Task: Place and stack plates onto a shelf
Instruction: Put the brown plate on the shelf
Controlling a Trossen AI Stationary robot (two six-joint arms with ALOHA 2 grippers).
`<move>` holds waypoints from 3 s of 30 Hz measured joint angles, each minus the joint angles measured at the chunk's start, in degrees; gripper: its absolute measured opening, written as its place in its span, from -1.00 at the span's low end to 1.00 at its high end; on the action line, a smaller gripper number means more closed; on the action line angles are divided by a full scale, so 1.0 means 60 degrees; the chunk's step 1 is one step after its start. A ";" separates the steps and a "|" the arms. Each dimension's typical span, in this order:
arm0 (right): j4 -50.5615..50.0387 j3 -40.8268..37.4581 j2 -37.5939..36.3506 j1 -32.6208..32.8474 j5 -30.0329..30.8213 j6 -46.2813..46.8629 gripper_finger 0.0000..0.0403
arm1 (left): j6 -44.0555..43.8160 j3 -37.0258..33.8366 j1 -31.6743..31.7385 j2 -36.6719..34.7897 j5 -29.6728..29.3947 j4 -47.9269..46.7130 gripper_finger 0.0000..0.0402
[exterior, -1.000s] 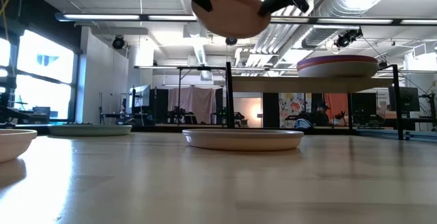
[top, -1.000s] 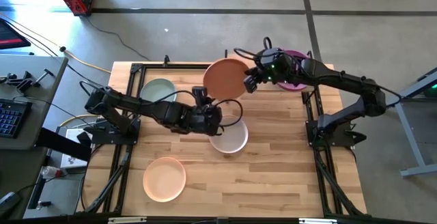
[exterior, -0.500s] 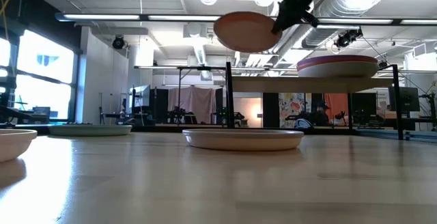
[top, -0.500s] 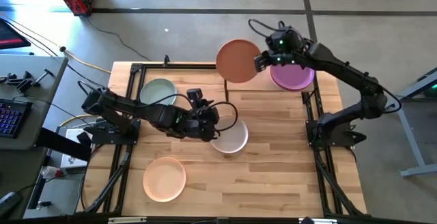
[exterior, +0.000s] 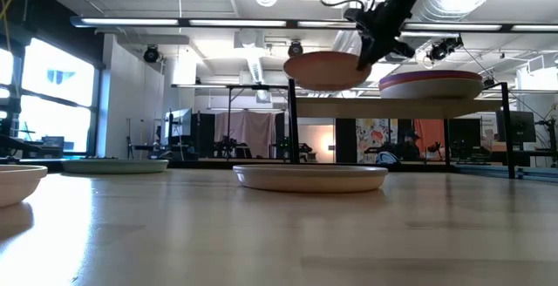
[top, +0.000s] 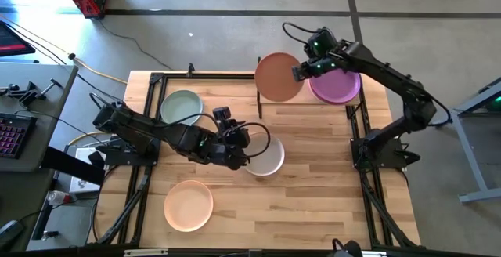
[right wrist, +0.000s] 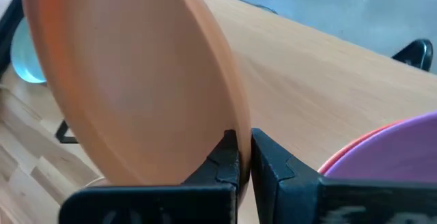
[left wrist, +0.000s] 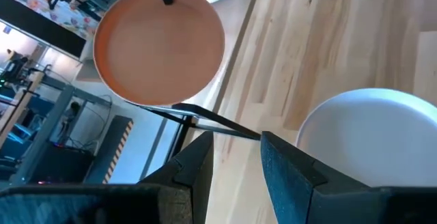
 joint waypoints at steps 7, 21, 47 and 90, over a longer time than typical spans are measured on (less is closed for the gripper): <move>-0.0457 0.0000 0.0097 -0.0240 0.0267 0.0013 -1.00 | -0.0004 -0.0004 0.0000 0.0000 0.0184 -0.0007 -0.45; -0.0501 0.0000 0.0413 -0.0499 0.0279 0.0101 -1.00 | 0.0002 -0.0007 0.0004 0.0000 0.0243 -0.0007 -0.45; -0.0499 0.0000 0.0425 -0.0499 0.0524 -0.0443 -1.00 | 0.0004 -0.0007 0.0007 0.0000 0.0243 -0.0011 -0.45; -0.0756 0.0000 0.0850 0.2395 -0.0223 0.0748 -0.57 | -0.1420 -0.0011 0.0412 0.0007 0.1103 -0.0047 -0.45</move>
